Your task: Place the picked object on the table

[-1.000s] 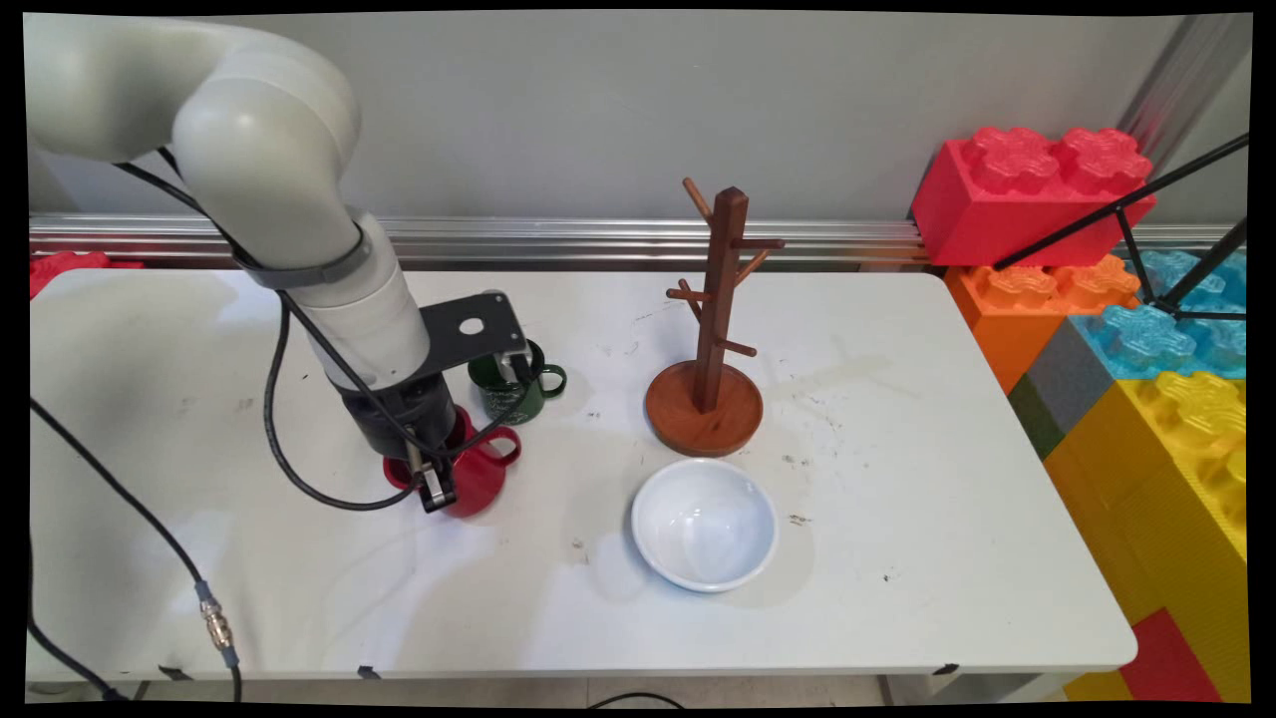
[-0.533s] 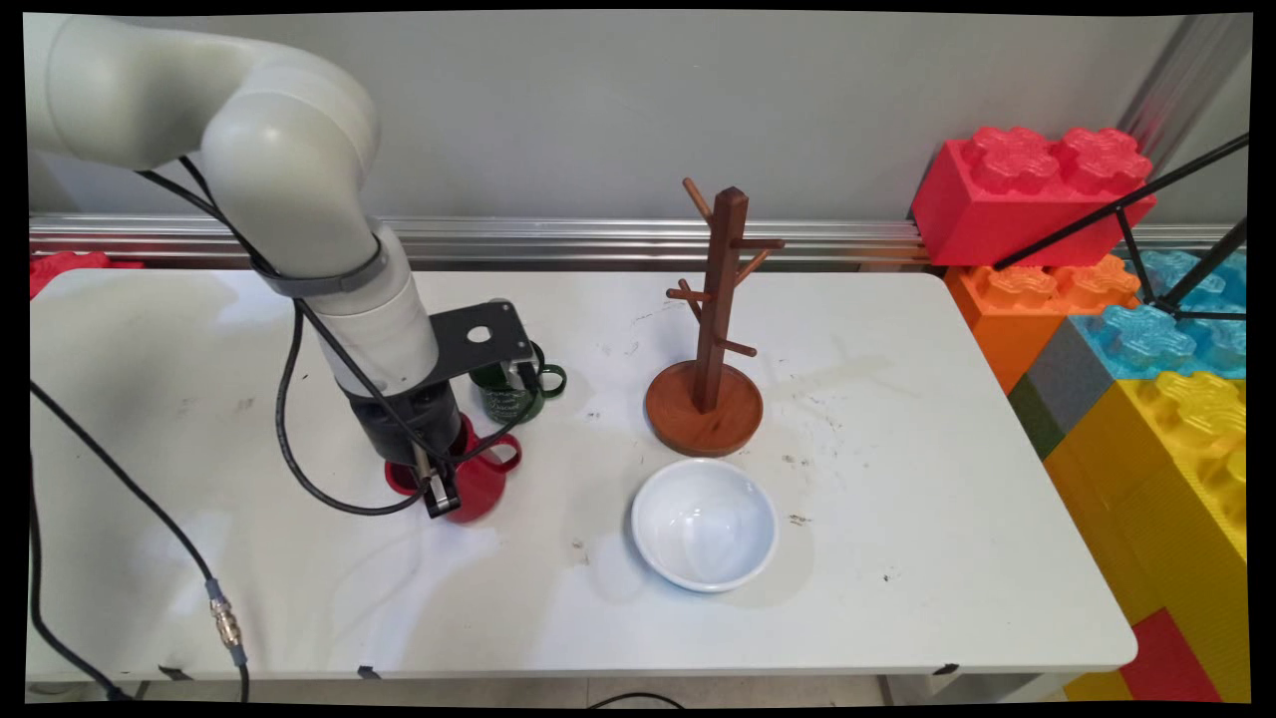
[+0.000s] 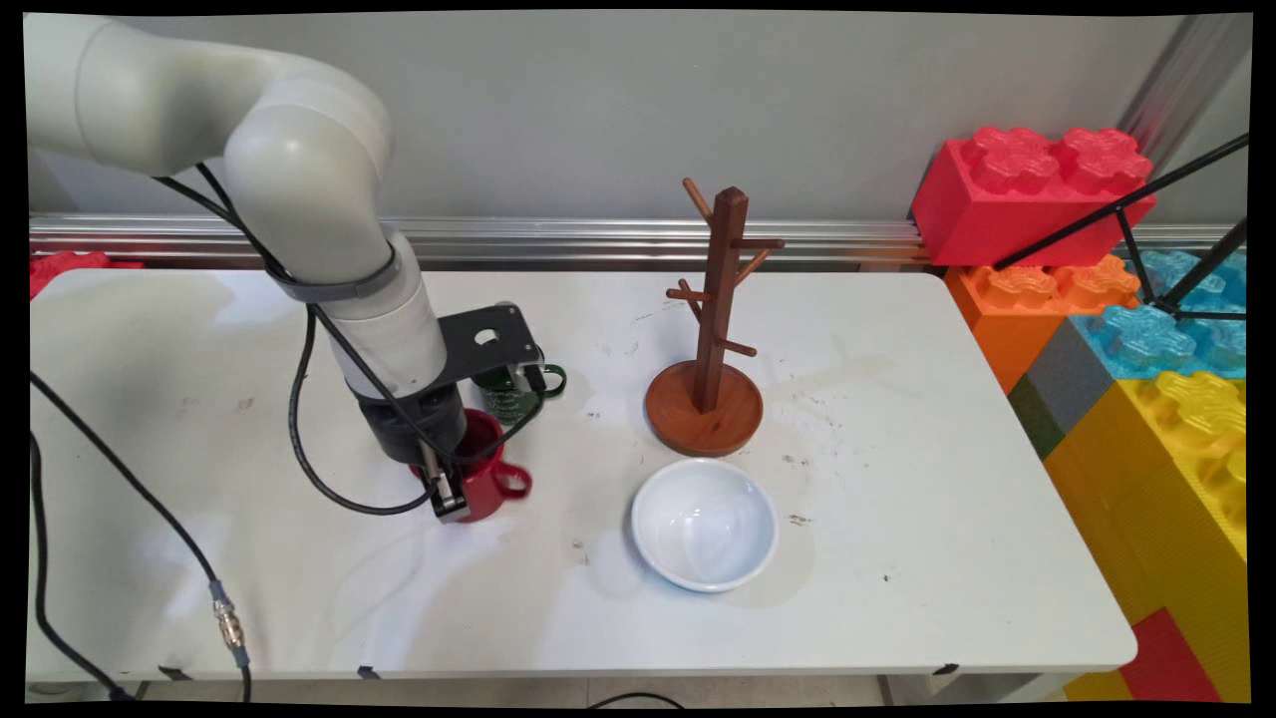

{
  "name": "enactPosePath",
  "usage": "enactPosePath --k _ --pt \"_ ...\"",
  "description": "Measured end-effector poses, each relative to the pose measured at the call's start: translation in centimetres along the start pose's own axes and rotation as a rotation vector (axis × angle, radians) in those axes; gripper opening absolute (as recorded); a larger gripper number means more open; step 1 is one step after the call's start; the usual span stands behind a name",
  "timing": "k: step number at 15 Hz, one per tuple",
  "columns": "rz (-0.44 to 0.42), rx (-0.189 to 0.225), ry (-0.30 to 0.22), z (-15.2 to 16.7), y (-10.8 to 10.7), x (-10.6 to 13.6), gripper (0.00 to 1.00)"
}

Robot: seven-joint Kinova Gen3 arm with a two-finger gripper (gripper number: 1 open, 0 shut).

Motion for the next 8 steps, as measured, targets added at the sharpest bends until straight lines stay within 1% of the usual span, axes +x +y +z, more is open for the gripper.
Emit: enactPosePath --k 8 --pt "0.004 -0.009 0.012 0.57 0.04 0.19 1.0"
